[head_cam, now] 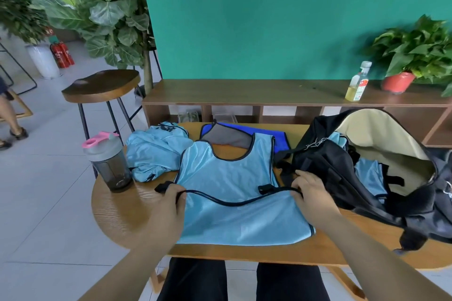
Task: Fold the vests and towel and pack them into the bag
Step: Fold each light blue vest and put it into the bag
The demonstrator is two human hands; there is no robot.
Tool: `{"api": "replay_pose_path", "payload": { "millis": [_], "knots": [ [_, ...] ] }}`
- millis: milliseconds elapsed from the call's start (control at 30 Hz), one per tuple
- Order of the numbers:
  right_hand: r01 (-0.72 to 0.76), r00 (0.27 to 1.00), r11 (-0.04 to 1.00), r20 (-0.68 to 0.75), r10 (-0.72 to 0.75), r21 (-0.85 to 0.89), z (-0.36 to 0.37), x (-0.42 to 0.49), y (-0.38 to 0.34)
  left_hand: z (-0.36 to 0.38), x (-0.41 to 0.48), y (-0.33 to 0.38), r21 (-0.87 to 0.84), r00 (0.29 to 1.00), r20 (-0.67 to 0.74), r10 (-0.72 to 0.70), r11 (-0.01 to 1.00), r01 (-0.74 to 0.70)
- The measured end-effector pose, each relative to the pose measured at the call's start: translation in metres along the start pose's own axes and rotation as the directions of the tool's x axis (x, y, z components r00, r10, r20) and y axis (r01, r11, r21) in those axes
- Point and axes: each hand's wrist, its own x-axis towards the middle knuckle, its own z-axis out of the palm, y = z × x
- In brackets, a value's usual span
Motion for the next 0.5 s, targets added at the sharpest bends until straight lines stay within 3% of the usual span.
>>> {"api": "replay_pose_path", "payload": {
  "millis": [133, 367, 433, 500],
  "knots": [
    [-0.077, 0.996, 0.997, -0.039, 0.077, -0.002, -0.001, 0.023, 0.018, 0.029, 0.028, -0.018, 0.067, 0.999, 0.033, -0.004, 0.998, 0.002],
    [-0.143, 0.985, 0.990, -0.091, 0.143, 0.012, 0.000, 0.033, 0.036, 0.061, 0.048, 0.006, -0.028, 0.991, 0.131, 0.004, 1.000, -0.001],
    [-0.141, 0.977, 0.987, -0.147, 0.152, 0.080, -0.005, 0.026, 0.030, 0.058, 0.050, 0.012, -0.066, 0.992, 0.121, 0.035, 0.997, -0.027],
    [-0.148, 0.958, 0.956, -0.205, 0.202, 0.254, -0.016, 0.012, 0.015, 0.047, 0.046, 0.020, -0.094, 0.998, 0.038, 0.059, 0.994, -0.055]
  ]
}}
